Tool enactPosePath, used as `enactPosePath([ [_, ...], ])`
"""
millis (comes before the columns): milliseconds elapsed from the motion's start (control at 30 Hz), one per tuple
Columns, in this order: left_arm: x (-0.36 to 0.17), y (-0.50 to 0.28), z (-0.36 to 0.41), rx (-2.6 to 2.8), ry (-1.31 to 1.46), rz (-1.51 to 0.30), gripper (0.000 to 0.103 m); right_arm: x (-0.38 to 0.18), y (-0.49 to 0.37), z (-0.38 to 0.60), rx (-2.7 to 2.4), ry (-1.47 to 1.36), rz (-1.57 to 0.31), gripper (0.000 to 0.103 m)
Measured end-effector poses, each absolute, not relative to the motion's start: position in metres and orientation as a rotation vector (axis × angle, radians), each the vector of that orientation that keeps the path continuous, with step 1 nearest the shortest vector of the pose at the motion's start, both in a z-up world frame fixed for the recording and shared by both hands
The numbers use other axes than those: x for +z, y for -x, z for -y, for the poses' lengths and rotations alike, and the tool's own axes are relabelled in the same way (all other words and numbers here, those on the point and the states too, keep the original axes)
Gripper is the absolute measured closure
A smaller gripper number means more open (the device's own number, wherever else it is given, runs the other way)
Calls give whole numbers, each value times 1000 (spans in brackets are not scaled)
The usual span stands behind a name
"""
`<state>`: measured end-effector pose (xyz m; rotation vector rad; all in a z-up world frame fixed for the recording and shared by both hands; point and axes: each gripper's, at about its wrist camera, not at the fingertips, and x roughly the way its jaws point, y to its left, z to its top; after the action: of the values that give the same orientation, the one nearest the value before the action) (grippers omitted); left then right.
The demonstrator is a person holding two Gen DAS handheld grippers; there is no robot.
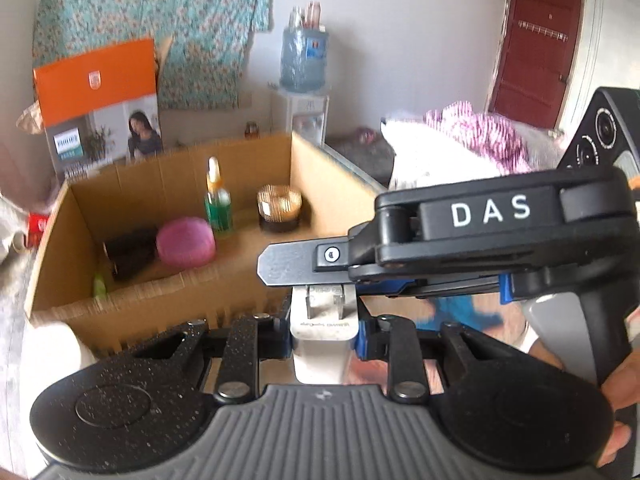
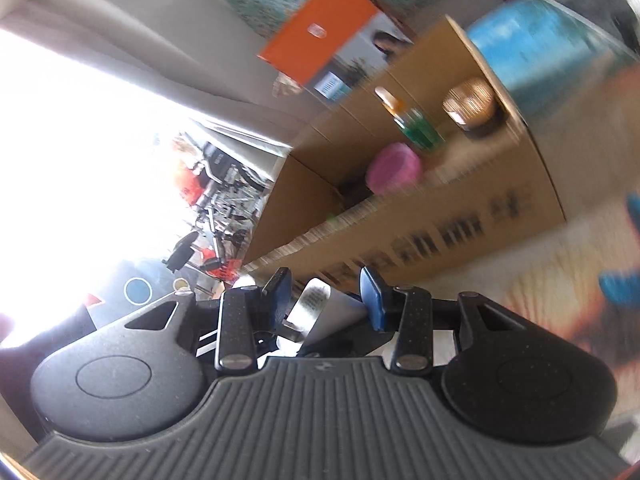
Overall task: Organize rigid objects
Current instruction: 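Close the right gripper on the white square plug, then carry the white plug into the box and open the right gripper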
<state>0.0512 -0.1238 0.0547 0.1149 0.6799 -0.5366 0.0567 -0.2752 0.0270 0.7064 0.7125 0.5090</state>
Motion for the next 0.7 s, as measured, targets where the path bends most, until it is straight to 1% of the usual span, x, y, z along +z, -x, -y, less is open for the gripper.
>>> enactPosePath([
  [167,88,-82,120,-523,-62,-633,75,68,-89,276,563,-647,-651,64],
  [333,91,-127,123,-480,-25,-657,75,87,-140,272,573,-599,-661,64],
  [467,73,-164,121,-449,14,-742,75,73,-181,271,563,-604,-746,64],
  [700,29,-210,113,-405,94,-913,75,25,-230,261,536,-608,-920,63],
])
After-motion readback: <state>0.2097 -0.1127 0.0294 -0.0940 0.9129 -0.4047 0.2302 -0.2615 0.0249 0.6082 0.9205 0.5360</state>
